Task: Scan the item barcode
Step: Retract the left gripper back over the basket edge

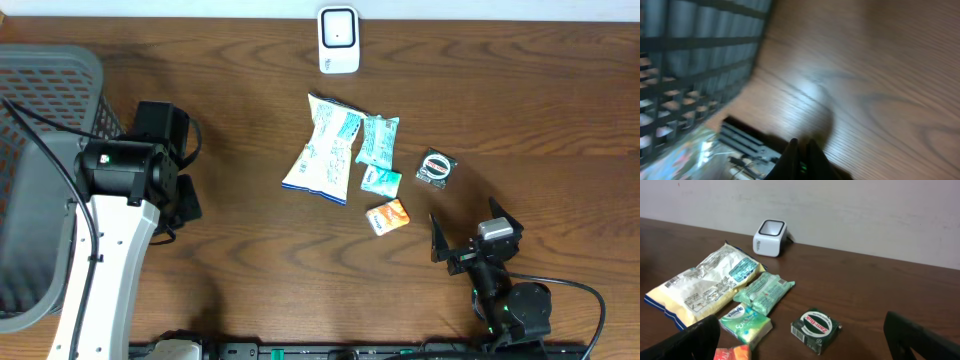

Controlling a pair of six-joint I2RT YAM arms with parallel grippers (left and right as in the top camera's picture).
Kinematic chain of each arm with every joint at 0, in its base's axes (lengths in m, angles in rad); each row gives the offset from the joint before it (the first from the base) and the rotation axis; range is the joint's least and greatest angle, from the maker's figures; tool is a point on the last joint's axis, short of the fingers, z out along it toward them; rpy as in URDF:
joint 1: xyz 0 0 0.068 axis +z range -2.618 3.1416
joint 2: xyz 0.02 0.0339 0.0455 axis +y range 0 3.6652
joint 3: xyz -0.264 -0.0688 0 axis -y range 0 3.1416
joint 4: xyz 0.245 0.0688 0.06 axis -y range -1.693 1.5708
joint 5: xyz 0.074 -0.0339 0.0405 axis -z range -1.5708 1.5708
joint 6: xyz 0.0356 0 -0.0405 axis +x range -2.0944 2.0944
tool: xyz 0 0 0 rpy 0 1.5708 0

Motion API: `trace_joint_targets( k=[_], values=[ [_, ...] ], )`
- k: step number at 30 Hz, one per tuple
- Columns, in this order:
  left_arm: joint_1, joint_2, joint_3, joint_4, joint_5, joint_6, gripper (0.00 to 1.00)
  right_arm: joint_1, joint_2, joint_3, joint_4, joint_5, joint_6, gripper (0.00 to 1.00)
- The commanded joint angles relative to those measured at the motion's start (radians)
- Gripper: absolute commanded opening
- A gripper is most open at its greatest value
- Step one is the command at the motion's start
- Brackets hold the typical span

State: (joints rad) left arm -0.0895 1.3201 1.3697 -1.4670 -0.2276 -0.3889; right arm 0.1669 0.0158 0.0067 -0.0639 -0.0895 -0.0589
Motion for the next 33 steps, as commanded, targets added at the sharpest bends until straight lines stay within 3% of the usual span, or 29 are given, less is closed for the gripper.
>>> trace_joint_targets(
  k=[1, 8, 13, 23, 26, 29, 33],
  values=[
    [0.004, -0.039, 0.011, -0.013, -0.154, -0.099, 0.07, 0.007, -0.005, -0.001, -0.004, 0.002, 0.009, 0.99],
    [0.005, -0.153, 0.038, 0.031, -0.192, -0.12, 0.07, 0.007, -0.005, -0.001, -0.004, 0.002, 0.009, 0.99],
    [0.029, -0.247, 0.038, 0.048, -0.368, -0.266, 0.07, 0.007, -0.005, -0.001, -0.004, 0.002, 0.009, 0.99],
    [0.05, -0.206, -0.023, 0.014, -0.211, -0.266, 0.07, 0.007, -0.005, -0.001, -0.004, 0.002, 0.009, 0.99],
    [0.05, -0.179, -0.023, 0.025, -0.116, -0.186, 0.08, 0.007, -0.005, -0.001, -0.004, 0.002, 0.009, 0.99],
    [0.061, -0.151, -0.024, 0.028, -0.168, -0.146, 0.07, 0.007, -0.005, -0.001, -0.004, 0.002, 0.009, 0.99],
    [0.189, -0.124, -0.024, 0.05, -0.161, -0.169, 0.08, 0.007, -0.005, -0.001, -0.004, 0.002, 0.009, 0.99]
  ],
)
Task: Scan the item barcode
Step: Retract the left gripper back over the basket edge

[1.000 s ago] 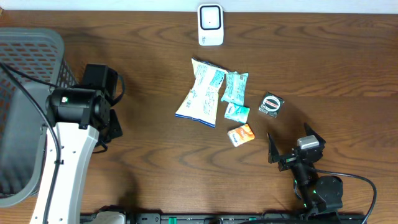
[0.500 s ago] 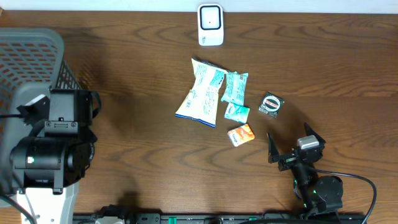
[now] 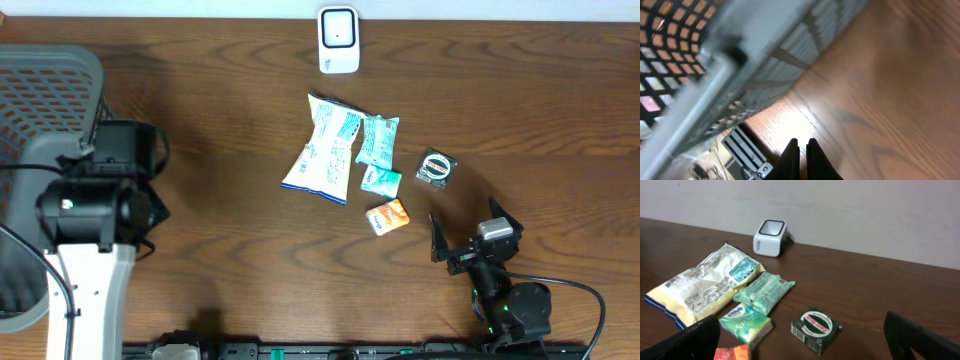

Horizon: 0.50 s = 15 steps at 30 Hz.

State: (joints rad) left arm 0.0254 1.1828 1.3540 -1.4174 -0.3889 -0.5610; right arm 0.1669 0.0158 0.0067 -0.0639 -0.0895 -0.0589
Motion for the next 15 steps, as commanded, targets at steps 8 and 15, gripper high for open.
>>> trace_joint_targets(
  k=[8, 15],
  values=[
    [0.222, 0.014, -0.008, 0.024, 0.007, 0.004, 0.08, 0.007, -0.005, -0.001, -0.004, 0.002, 0.009, 0.99],
    [0.296, 0.015, -0.008, 0.081, 0.003, 0.011, 0.08, 0.007, -0.005, -0.001, -0.004, 0.002, 0.009, 0.99]
  ],
)
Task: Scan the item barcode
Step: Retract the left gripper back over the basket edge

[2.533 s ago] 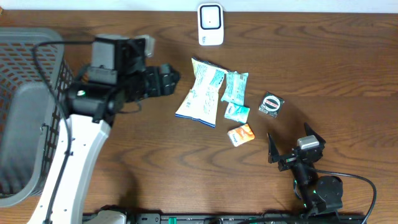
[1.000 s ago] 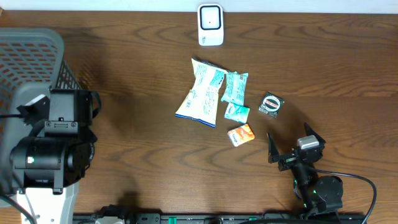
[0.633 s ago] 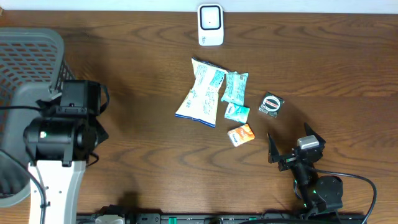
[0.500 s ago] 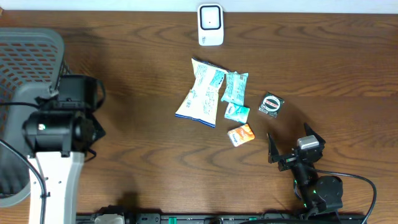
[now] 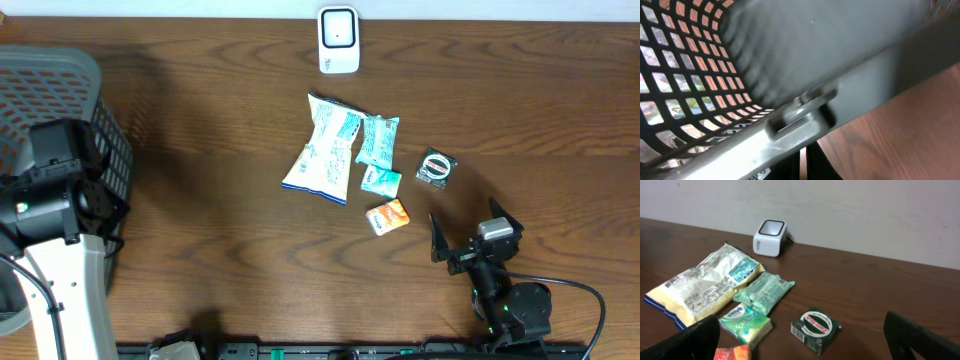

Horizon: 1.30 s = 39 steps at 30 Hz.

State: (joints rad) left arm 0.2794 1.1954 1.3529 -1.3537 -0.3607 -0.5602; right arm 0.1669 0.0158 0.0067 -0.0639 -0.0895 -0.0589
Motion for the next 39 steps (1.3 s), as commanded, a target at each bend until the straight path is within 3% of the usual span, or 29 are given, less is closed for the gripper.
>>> trace_joint_targets(
  k=[1, 6, 12, 27, 34, 39],
  values=[
    [0.056, 0.003, -0.007, 0.024, -0.024, 0.01, 0.08, 0.007, -0.005, -0.001, -0.004, 0.002, 0.009, 0.99],
    [0.071, 0.005, -0.007, 0.051, 0.058, 0.062, 0.08, 0.007, -0.005, -0.001, -0.004, 0.002, 0.009, 0.99],
    [0.071, 0.008, -0.007, 0.222, 0.451, 0.309, 0.08, 0.007, -0.005, -0.001, -0.004, 0.002, 0.009, 0.99],
    [0.08, 0.277, -0.006, 0.468, 0.304, 0.307, 0.08, 0.007, -0.005, -0.001, -0.004, 0.002, 0.009, 0.99],
    [0.079, 0.25, 0.027, 0.472, 0.324, 0.294, 0.08, 0.007, -0.005, -0.001, -0.004, 0.002, 0.009, 0.99],
    [0.079, 0.112, 0.034, 0.45, 0.43, 0.294, 0.08, 0.007, -0.005, -0.001, -0.004, 0.002, 0.009, 0.99]
  ],
)
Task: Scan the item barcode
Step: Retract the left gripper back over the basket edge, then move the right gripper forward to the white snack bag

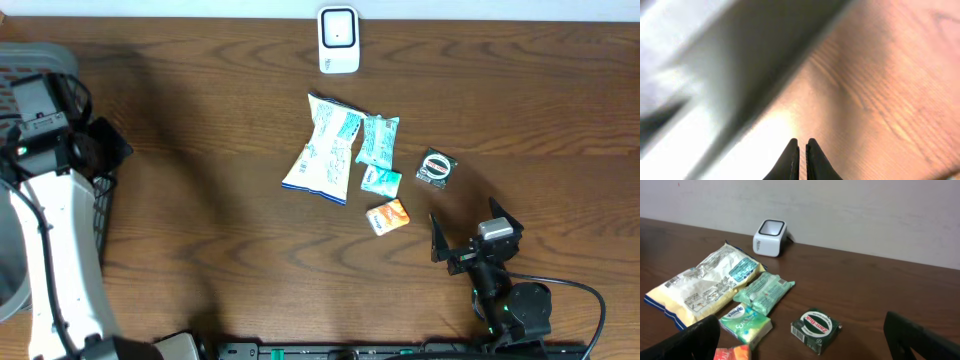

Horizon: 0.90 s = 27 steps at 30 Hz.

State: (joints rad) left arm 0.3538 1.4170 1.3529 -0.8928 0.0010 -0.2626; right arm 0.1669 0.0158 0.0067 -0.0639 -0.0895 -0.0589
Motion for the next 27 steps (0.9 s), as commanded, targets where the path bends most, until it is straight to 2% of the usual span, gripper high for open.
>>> trace_joint_targets(
  k=[1, 4, 6, 7, 8, 9, 10, 16, 25, 26, 27],
  values=[
    [0.005, -0.137, 0.034, -0.018, 0.09, -0.004, 0.08, 0.007, -0.005, -0.001, -0.004, 0.002, 0.009, 0.99],
    [0.005, -0.22, 0.034, -0.051, 0.164, -0.004, 0.08, 0.007, -0.005, -0.001, -0.004, 0.002, 0.009, 0.99],
    [0.005, -0.285, 0.034, -0.099, 0.198, -0.004, 0.17, 0.007, -0.005, -0.001, -0.004, 0.002, 0.009, 0.99],
    [0.005, -0.328, 0.033, -0.139, 0.197, -0.004, 0.49, 0.007, -0.005, -0.001, -0.004, 0.002, 0.009, 0.99],
    [0.005, -0.351, 0.033, -0.163, 0.197, -0.004, 0.71, 0.007, -0.005, -0.001, -0.004, 0.002, 0.01, 0.99],
    [0.005, -0.367, 0.033, -0.183, 0.197, -0.004, 0.81, 0.007, -0.005, -0.001, -0.004, 0.002, 0.009, 0.99],
    [0.005, -0.378, 0.033, -0.2, 0.197, -0.004, 0.98, 0.007, -0.005, -0.001, -0.004, 0.002, 0.009, 0.99],
    [0.005, -0.388, 0.033, -0.271, 0.198, -0.004, 0.98, 0.007, -0.005, -0.001, -0.004, 0.002, 0.009, 0.99],
    [0.005, -0.37, 0.033, -0.274, 0.197, -0.004, 0.98, 0.007, -0.005, -0.001, 0.03, 0.008, 0.002, 0.99],
    [0.005, -0.37, 0.033, -0.274, 0.197, -0.004, 0.98, 0.007, -0.005, -0.001, 0.044, -0.003, 0.014, 0.99],
    [0.005, -0.37, 0.033, -0.274, 0.197, -0.004, 0.98, 0.007, -0.005, -0.001, 0.095, -0.09, 0.109, 0.99]
  ],
)
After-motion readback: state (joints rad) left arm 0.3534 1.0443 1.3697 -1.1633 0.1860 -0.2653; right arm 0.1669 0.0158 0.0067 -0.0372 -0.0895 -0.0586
